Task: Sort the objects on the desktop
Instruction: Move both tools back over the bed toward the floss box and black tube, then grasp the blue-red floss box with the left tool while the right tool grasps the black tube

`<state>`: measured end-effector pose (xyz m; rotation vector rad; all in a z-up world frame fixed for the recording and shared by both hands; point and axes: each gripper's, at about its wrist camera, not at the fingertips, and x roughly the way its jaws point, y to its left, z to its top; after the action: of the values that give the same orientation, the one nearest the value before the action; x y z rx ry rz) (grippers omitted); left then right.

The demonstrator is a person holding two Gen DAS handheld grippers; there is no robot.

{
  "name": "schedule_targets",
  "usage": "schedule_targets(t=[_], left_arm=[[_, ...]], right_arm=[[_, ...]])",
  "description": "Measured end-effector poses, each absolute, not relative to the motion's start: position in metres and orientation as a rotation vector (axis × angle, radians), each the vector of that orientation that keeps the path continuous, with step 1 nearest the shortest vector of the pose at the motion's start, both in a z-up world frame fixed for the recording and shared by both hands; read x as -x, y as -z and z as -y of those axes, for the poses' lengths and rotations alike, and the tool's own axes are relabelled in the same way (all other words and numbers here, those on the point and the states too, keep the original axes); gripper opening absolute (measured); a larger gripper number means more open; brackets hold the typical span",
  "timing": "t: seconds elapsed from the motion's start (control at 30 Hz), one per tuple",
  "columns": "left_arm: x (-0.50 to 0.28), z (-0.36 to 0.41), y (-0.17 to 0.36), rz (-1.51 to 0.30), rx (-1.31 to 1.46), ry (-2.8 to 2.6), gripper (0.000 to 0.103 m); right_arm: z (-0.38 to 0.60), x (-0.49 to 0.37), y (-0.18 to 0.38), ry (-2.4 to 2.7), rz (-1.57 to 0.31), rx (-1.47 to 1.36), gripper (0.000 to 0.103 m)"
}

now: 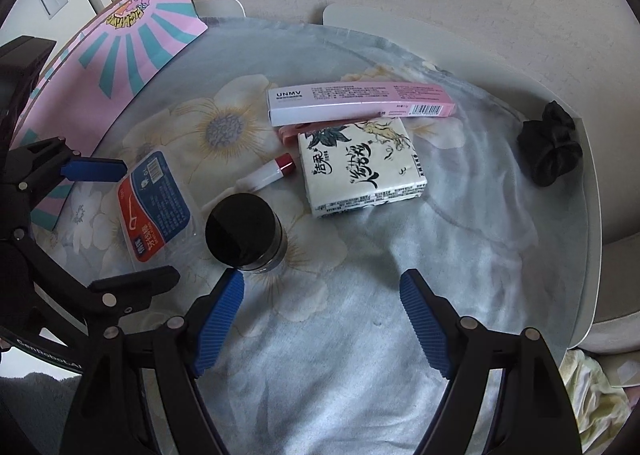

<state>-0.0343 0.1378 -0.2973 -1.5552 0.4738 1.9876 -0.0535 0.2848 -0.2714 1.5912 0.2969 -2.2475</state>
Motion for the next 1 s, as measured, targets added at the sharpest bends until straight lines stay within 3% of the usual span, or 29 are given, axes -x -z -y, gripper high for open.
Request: schedule_targets(t=[0.37, 0.6, 0.77, 1.0], left_arm=[[0.05, -0.11, 0.297, -0.336, 1.593, -2.034, 0.102], [0.058, -0.108, 0.299, -0.342, 1.583, -2.053, 0.102], [0.066, -0.11, 0.3, -0.273, 1.599, -2.08, 0.102], [0.062, -0.121, 0.303, -0.269, 1.587, -2.131, 0.1]], right_arm=[[-0.285, 0.061, 0.272, 2.204, -0.123, -1.54, 0.077], [-0.275, 0.074, 0.273, 2.217, -0.159, -1.504, 0.077], [-0.264, 0.066, 0.271, 2.22, -0.243, -1.486, 0.068], [-0.254, 0.058, 0.272, 2.255, -0.348, -1.443, 0.046]])
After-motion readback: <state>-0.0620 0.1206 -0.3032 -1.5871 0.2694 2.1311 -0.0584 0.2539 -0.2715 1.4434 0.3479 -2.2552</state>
